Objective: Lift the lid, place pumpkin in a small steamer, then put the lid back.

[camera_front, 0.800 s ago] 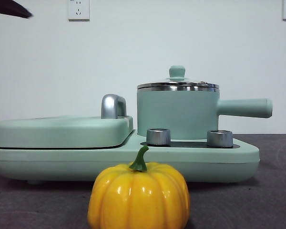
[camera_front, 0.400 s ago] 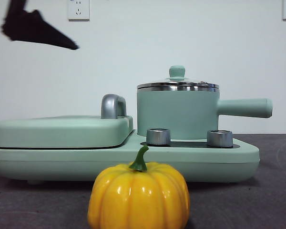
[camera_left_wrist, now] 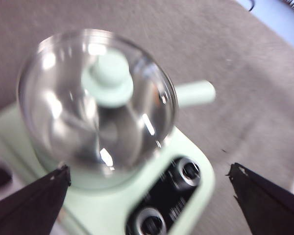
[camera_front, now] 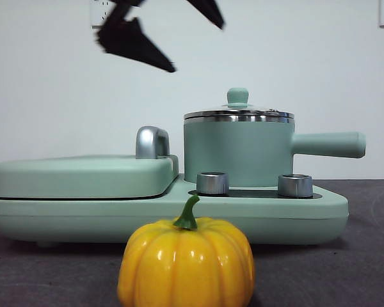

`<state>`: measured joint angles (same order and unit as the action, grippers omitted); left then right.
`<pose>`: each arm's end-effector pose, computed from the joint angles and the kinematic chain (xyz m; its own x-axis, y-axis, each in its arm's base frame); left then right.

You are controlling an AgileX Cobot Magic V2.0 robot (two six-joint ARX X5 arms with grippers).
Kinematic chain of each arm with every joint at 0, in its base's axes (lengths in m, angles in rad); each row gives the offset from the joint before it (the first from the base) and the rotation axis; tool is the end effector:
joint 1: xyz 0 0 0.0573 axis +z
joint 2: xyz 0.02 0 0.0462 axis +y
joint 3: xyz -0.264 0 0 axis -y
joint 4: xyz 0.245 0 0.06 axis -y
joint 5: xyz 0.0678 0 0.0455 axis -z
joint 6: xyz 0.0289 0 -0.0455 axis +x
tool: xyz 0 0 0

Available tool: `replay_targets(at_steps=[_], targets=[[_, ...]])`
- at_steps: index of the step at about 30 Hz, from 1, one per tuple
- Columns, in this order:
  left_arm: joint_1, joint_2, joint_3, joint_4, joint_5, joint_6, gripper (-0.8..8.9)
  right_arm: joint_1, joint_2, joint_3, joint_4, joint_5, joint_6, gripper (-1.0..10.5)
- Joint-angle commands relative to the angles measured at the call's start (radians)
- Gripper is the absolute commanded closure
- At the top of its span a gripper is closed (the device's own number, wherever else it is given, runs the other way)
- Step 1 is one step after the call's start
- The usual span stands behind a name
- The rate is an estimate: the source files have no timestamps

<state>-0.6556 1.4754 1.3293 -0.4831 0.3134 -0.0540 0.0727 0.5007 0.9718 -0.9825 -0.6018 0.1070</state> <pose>0.2506 -0.2040 0.3339 0.4217 -0.7133 -0.5598 0.7512 0.6206 -0.2248 0.0580 0.0206 0.3501 0.6758 0.6168 -0.4034 -0.4970 0.7856 0.3686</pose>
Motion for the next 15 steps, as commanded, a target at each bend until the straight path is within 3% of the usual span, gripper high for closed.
replay_targets(at_steps=[1, 6, 15], targets=[[-0.035, 0.081, 0.093, 0.008, -0.068, 0.079, 2.87, 0.004, 0.003, 0.018, 0.01, -0.001, -0.01, 4.9], [-0.057, 0.188, 0.182, 0.037, -0.09, 0.091, 2.93, 0.004, 0.003, 0.018, 0.01, -0.001, -0.01, 4.9], [-0.06, 0.307, 0.199, 0.24, -0.161, 0.092, 3.23, 0.004, 0.003, 0.018, 0.01, -0.001, -0.01, 4.9]])
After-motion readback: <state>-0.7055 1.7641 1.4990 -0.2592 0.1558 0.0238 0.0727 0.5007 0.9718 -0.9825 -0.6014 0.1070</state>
